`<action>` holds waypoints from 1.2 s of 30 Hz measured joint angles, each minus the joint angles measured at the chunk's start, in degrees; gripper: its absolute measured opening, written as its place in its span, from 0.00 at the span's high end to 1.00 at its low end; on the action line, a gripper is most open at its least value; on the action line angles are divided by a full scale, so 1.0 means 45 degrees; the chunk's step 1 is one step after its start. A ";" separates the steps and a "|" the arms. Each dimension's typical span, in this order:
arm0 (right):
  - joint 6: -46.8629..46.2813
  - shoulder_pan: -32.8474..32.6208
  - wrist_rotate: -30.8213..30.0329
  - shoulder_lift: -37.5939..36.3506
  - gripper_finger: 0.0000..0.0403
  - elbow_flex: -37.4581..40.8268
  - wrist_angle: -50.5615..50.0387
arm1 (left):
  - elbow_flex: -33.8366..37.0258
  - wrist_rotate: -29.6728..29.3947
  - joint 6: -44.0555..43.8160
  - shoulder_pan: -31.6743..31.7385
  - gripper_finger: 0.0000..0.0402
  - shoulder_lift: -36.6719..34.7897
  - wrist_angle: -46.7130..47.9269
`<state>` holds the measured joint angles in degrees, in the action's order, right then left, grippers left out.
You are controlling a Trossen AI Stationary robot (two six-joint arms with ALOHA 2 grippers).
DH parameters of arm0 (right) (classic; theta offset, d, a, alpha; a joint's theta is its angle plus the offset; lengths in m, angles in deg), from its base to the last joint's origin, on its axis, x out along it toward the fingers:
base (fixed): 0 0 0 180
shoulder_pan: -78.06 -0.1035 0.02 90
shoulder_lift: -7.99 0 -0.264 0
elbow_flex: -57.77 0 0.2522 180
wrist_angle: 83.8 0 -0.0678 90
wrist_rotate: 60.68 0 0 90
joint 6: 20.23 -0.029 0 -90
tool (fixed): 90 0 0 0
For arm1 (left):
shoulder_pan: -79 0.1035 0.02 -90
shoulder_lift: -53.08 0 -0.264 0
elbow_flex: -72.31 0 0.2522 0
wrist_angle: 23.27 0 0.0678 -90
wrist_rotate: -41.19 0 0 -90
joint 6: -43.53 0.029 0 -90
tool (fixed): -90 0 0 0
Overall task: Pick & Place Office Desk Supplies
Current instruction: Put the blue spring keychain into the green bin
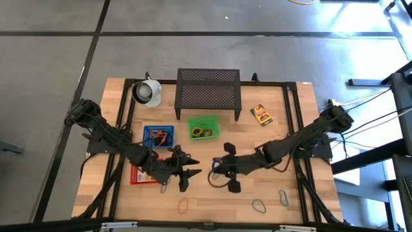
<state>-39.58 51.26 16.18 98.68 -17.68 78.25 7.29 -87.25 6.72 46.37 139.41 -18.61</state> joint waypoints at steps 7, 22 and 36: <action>-0.1356 0.0593 0.2714 -0.0928 0.93 -0.0015 0.0456 | -0.0002 0.0592 0.6023 0.0891 0.55 0.0005 -0.2565; -0.3662 0.2073 0.6473 -0.1025 0.93 -0.0015 0.0929 | -0.0002 0.3891 1.0363 0.2078 0.55 0.0005 -0.3504; -0.3716 0.2918 0.7075 -0.1030 0.93 -0.0024 0.1706 | -0.0005 0.6498 1.1024 0.2956 0.55 0.0005 -0.3599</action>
<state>-56.30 64.39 48.02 94.05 -17.79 85.93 7.26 -58.00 56.33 59.67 139.43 -34.81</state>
